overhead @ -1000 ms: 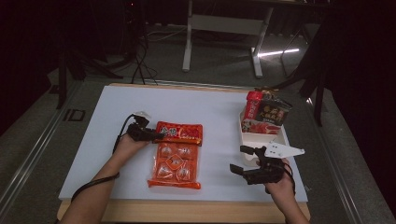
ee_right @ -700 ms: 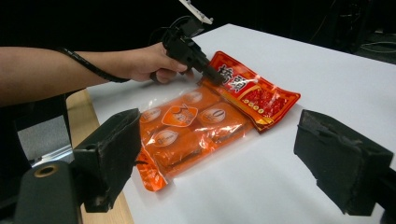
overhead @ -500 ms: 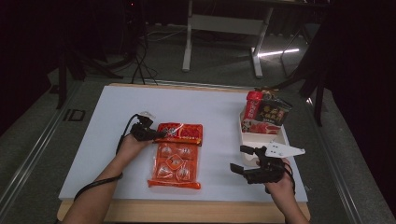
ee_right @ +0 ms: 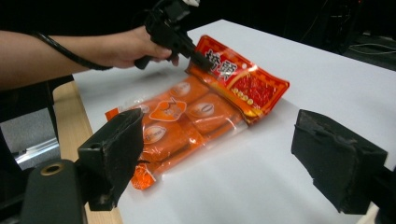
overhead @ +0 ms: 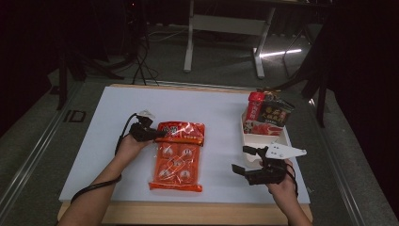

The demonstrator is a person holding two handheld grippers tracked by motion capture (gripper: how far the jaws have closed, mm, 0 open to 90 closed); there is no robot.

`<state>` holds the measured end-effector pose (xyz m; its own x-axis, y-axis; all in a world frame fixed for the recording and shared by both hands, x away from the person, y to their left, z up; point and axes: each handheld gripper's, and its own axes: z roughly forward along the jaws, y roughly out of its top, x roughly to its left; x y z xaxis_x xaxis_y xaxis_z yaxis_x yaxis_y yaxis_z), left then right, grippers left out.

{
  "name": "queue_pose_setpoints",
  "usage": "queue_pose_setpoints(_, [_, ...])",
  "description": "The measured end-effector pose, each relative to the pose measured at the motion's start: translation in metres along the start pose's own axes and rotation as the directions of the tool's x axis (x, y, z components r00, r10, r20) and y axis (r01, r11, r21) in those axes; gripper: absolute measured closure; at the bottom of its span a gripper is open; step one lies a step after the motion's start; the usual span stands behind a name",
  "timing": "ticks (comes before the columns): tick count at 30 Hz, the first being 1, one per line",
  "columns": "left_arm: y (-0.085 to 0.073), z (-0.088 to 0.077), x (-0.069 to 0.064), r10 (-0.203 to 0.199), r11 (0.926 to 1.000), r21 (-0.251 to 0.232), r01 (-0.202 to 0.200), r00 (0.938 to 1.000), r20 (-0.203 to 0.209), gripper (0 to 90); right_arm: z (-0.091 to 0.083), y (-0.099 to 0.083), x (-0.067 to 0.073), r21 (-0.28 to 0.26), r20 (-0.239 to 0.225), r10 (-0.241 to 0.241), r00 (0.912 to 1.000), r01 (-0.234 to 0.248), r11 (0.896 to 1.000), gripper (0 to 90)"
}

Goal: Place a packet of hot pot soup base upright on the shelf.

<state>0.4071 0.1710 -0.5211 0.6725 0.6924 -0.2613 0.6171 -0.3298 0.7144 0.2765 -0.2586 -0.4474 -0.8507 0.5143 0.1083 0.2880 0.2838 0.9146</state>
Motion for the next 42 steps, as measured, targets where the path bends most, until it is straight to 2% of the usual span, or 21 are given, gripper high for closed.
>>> queue_pose_setpoints(6, [0.008, -0.015, -0.008, 0.020, 0.9993, -0.031, -0.020, 0.9998, 0.010, 89.9, -0.001, 0.003, 0.003, -0.015, 0.031, -0.060, 0.9977, 0.060, 0.998, 15.4])
queue_pose_setpoints(9, [0.011, -0.022, -0.012, 0.023, 0.9987, -0.046, -0.022, 0.9996, 0.019, 90.0, -0.002, 0.006, 0.005, -0.016, 0.041, -0.062, 0.9972, 0.063, 0.998, 15.2])
queue_pose_setpoints(14, [0.013, -0.032, -0.017, 0.034, 0.9975, -0.063, -0.032, 0.9990, 0.030, 90.0, -0.004, 0.009, 0.005, -0.012, 0.046, -0.015, 0.9988, 0.015, 1.000, 13.2])
queue_pose_setpoints(17, [0.014, -0.039, -0.021, 0.042, 0.9961, -0.079, -0.039, 0.9984, 0.039, 90.0, -0.005, 0.011, 0.004, -0.008, 0.060, -0.013, 0.9981, 0.013, 1.000, 10.6])
queue_pose_setpoints(18, [0.015, -0.040, -0.022, 0.045, 0.9958, -0.082, -0.041, 0.9981, 0.043, 90.0, -0.005, 0.011, 0.004, -0.010, 0.078, -0.021, 0.9968, 0.021, 1.000, 10.6])
queue_pose_setpoints(25, [0.017, -0.056, -0.034, 0.063, 0.9909, -0.123, -0.055, 0.9957, 0.067, 90.0, 0.000, 0.014, 0.005, -0.007, 0.058, -0.003, 0.9983, 0.004, 1.000, 10.3])
queue_pose_setpoints(28, [0.017, -0.062, -0.038, 0.078, 0.9881, -0.138, -0.067, 0.9941, 0.075, 90.0, 0.003, 0.016, 0.005, 0.001, 0.064, -0.012, 0.9979, 0.012, 1.000, 12.9])
queue_pose_setpoints(42, [0.014, -0.082, -0.057, 0.138, 0.9713, -0.209, -0.112, 0.9838, 0.114, 90.0, 0.022, 0.028, -0.004, 0.008, 0.053, 0.015, 0.9985, -0.016, 1.000, 19.9])
